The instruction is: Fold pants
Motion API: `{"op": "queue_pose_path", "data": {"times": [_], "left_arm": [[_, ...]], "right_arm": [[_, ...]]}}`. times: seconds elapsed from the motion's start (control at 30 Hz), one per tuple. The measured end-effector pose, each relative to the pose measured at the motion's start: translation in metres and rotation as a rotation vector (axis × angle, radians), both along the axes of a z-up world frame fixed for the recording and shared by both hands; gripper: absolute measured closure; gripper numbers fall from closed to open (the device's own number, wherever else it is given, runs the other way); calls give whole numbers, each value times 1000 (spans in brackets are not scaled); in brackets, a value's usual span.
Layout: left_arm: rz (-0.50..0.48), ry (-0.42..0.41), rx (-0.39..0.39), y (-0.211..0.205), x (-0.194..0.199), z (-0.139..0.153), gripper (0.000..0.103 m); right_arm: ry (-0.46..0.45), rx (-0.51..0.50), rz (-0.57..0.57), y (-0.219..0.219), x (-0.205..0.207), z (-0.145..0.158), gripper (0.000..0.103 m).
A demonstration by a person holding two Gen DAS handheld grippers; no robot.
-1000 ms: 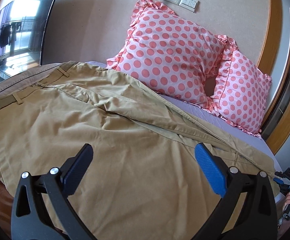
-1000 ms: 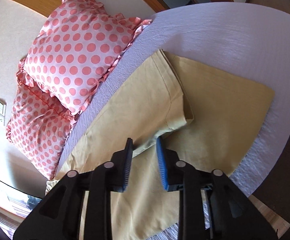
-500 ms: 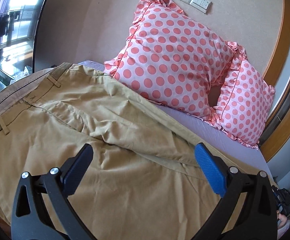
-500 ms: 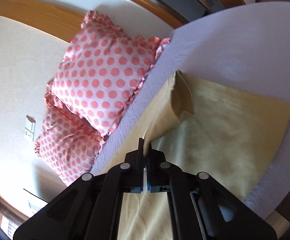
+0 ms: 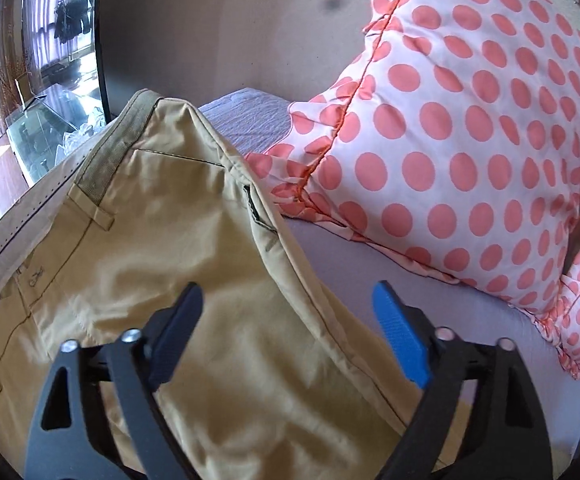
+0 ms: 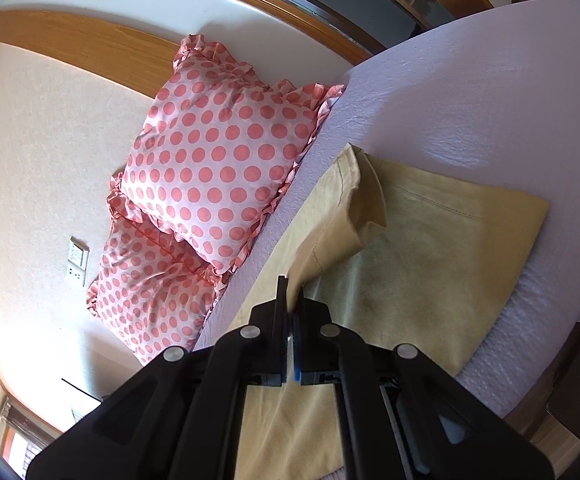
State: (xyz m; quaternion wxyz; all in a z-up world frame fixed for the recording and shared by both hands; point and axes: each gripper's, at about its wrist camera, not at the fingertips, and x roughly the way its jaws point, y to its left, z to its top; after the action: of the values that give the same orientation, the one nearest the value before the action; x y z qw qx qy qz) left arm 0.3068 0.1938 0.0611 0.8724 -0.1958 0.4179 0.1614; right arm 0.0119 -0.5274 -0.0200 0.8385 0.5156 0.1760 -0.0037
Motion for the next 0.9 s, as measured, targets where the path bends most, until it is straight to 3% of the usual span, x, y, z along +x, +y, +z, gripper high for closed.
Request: {"op": "queue_pose_path", "data": {"times": [0.03,0.07,0.1,0.2,0.33,0.5,0.67,0.9], "left_arm": [[2,13,-31,6,2,-4,77],[-1,8,-87,13,-2,-6,88],[0,-12,-123,19,-12,-5,90],[-45,-119,-138,26,-66,14,92],[-94,-244,-154,27,-181,33,92],[-53,-293,-173,29,-308,-1,92],[21,-249,-250,29,-350,-51,92],[2,-287,-238,29,-358,-50,92]], "right_arm": [[-4,2,1,-1,0,1,101],[-5,1,2,-1,1,1,101],[-8,-4,-1,-2,1,3,101],[-17,-46,-26,-5,-2,11,101],[-14,-88,-73,-13,-13,14,101],[26,-96,-122,-24,-28,6,101],[59,-107,-145,-23,-33,2,101],[97,-114,-162,-20,-46,-2,101]]}}
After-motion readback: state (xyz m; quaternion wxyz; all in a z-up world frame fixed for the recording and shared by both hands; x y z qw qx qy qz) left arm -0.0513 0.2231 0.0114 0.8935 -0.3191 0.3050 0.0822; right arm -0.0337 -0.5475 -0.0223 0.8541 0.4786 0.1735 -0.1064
